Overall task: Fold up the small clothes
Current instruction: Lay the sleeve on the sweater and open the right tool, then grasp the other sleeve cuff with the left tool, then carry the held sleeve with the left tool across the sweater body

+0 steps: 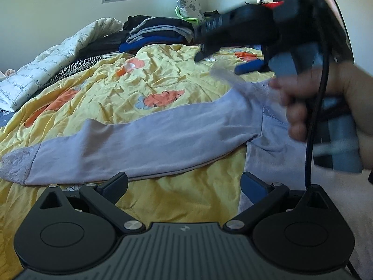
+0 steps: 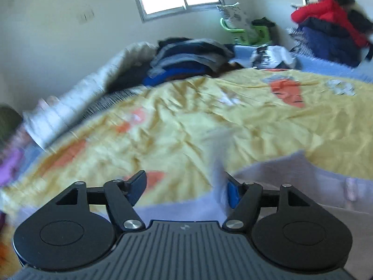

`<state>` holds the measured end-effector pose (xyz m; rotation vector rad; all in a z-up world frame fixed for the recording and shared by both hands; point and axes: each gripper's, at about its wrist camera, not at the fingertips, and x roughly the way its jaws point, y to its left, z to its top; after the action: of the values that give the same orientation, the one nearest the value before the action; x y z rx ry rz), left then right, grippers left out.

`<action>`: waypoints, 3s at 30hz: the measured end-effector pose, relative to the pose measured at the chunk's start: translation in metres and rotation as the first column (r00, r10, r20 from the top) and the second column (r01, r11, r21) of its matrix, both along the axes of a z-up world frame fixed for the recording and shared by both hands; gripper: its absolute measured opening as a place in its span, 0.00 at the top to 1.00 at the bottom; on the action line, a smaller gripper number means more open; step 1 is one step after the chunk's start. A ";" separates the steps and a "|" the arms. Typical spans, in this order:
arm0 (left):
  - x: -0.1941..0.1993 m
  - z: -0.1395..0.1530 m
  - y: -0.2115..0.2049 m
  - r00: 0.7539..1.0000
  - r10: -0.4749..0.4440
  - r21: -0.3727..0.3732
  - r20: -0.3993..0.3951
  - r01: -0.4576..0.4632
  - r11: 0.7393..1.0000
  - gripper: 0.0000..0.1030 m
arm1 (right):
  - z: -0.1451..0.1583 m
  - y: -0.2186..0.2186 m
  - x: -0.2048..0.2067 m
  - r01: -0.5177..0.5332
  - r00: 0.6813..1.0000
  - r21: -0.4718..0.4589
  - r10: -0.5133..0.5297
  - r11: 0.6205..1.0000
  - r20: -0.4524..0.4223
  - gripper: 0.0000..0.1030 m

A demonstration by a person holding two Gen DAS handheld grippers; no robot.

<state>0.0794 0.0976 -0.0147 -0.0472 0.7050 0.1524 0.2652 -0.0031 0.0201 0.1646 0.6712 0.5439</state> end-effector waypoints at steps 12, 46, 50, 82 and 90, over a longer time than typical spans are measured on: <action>-0.004 0.003 0.018 0.998 0.071 -0.042 0.002 -0.070 0.997 0.00 | -0.024 -0.040 -0.005 0.049 0.975 0.134 -0.018 0.990 -0.222 0.22; -0.061 -0.052 0.229 0.793 0.604 -0.915 0.081 -0.181 0.360 0.00 | 0.007 -0.081 -0.142 0.069 0.997 0.123 -0.073 0.990 0.029 0.12; -0.048 -0.050 0.239 0.743 0.663 -0.911 0.093 -0.204 0.357 0.01 | 0.006 -0.079 -0.147 0.070 0.996 0.091 -0.075 0.993 0.046 0.12; 0.045 0.037 0.093 0.946 0.180 -0.286 0.268 -0.100 0.953 0.96 | -0.031 -0.159 -0.159 0.290 0.957 -0.062 -0.289 0.955 0.016 0.10; 0.083 0.018 0.003 0.983 -0.026 -0.009 0.184 0.028 1.000 0.96 | -0.034 -0.181 -0.163 0.340 0.940 -0.063 -0.340 0.938 0.016 0.10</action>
<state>0.1619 0.1002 0.0034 -0.0616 0.5222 0.1161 0.1024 -0.1837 -0.0143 0.2131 0.6374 0.1888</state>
